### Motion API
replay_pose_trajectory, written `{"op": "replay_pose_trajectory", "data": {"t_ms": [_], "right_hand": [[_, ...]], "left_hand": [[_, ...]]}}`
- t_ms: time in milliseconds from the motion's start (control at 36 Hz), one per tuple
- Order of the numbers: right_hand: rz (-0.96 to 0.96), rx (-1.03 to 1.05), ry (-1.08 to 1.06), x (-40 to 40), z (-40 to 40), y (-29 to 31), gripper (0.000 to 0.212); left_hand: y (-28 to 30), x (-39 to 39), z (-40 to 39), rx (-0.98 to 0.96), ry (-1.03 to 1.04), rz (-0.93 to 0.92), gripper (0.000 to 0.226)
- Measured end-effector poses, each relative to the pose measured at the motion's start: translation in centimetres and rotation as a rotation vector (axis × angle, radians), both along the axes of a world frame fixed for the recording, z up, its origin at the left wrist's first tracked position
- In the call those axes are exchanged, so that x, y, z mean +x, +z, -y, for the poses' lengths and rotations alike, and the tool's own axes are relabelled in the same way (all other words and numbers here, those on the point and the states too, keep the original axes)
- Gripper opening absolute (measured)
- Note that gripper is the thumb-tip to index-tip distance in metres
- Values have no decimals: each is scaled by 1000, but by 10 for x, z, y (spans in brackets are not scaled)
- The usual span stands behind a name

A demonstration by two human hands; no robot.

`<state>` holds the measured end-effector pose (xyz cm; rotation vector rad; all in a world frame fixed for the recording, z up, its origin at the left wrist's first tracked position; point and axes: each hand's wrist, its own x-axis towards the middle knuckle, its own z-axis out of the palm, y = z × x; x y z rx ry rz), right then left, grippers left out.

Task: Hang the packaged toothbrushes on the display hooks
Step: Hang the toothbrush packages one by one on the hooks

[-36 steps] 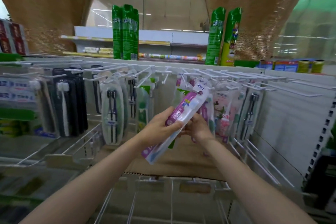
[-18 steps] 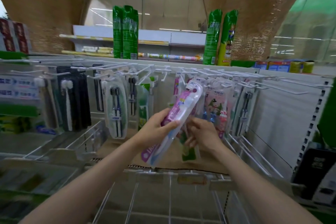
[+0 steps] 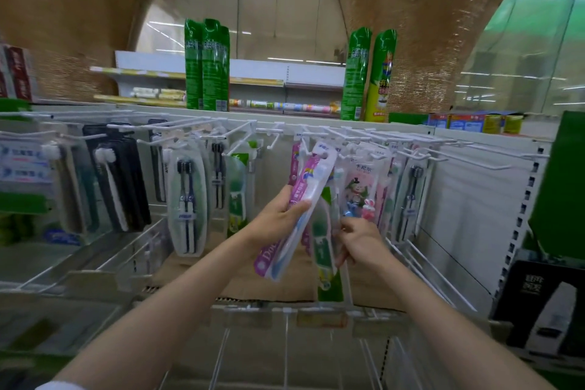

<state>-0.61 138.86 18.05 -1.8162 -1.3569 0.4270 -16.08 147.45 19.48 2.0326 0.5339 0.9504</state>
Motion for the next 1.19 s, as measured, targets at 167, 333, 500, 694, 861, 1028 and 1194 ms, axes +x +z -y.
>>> {"op": "replay_pose_trajectory", "data": {"t_ms": [167,333,500,694,861,1028,1194], "right_hand": [[3,-9,23,7,1,0,21],[4,-17,49,13,0,-1,17],[-31,8,129,12,5,0,17],[-15,83,248,-2,5,0,26],[8,140,330,-31,-13,6,19],[78,206,424,-73,-40,18,18],[0,169,409,-110,-58,23,22]], "left_hand": [[2,4,-11,-41,21,-10,30],[-8,2,-26,-148,26,90,23],[-17,0,-38,-144,70,59,25],[-20,0,-47,-137,165,13,23],[-28,-25,-42,-228,176,35,33],[-41,-64,-36,-299,86,-67,19],[-40,-93,-48,-361,242,24,24]]}}
